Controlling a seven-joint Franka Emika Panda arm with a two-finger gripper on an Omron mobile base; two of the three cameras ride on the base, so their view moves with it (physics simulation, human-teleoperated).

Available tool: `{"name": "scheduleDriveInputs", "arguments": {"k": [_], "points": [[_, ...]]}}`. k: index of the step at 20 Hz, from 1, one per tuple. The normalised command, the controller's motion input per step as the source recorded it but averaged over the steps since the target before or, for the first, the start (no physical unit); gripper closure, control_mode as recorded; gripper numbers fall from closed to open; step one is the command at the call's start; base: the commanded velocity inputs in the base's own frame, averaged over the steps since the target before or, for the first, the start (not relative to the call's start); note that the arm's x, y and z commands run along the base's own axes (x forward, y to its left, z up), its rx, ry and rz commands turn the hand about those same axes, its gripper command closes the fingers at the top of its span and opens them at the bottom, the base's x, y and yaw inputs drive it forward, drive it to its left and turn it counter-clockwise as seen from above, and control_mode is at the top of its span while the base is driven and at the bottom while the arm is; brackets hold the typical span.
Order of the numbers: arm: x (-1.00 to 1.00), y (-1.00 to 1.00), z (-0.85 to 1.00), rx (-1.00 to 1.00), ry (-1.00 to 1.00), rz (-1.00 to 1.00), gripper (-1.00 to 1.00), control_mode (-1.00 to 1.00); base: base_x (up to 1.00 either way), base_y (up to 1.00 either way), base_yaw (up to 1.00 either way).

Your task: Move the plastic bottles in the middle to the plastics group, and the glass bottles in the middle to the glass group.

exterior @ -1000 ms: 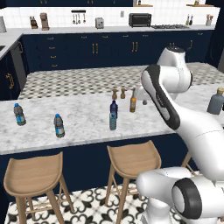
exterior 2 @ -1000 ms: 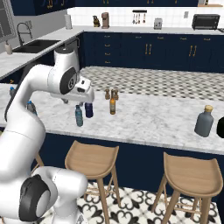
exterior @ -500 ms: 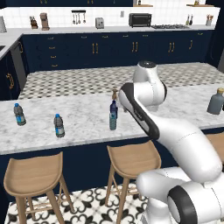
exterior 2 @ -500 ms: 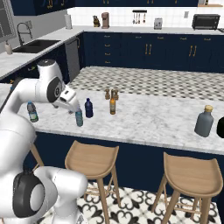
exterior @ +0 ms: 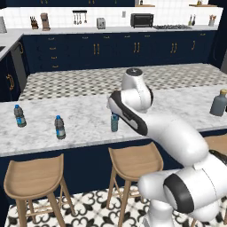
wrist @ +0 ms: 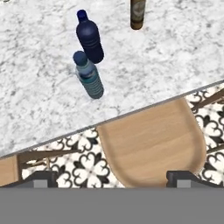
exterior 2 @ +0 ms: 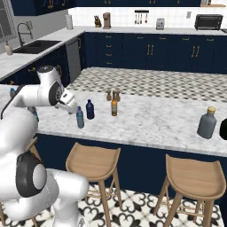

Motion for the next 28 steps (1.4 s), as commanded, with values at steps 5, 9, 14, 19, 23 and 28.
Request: {"name": "scheduleDriveInputs", "arguments": {"k": [5,9,14,19,23,28], "points": [[0.58,-0.05,-0.09,0.01,0.03,0.03,-1.00,-1.00,0.00,0.00,0.00],[0.47,-0.02,-0.14,0.00,0.10,0.05,-1.00,-1.00,0.00,0.00,0.00],[0.36,0.00,-0.25,0.00,0.08,0.12,-1.00,-1.00,0.00,0.00,0.00],[0.26,0.00,-0.21,0.00,0.03,0.16,-1.00,-1.00,0.00,0.00,0.00],[0.23,0.00,-0.24,-0.02,0.00,0.12,-1.00,-1.00,0.00,0.00,0.00],[0.26,0.00,-0.27,-0.02,0.00,0.06,-1.00,-1.00,0.00,0.00,0.00]]}}
